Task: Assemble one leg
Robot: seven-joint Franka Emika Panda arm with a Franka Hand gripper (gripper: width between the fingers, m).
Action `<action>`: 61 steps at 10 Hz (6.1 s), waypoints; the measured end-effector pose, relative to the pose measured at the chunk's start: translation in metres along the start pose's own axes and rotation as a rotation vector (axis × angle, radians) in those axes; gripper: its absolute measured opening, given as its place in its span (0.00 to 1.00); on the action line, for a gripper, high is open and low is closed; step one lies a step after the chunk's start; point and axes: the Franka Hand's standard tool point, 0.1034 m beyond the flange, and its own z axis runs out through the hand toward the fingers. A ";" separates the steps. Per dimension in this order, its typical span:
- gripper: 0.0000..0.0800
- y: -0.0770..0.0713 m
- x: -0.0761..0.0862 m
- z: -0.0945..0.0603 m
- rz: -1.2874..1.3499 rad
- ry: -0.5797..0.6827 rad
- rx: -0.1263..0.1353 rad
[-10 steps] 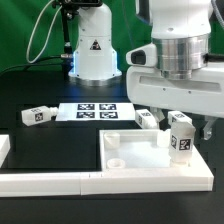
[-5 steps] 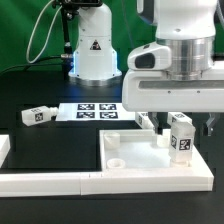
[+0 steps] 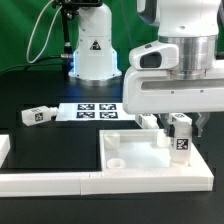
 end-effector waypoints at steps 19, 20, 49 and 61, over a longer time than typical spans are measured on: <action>0.81 -0.008 -0.010 0.003 0.493 -0.035 0.040; 0.81 -0.008 -0.010 0.003 0.431 -0.034 0.041; 0.81 -0.003 -0.002 0.007 -0.030 -0.010 0.008; 0.36 0.001 -0.004 0.013 1.065 -0.031 0.046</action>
Offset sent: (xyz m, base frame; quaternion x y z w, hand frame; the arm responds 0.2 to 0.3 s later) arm 0.0029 -0.0094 -0.0072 -0.0236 0.0115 0.1922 0.9810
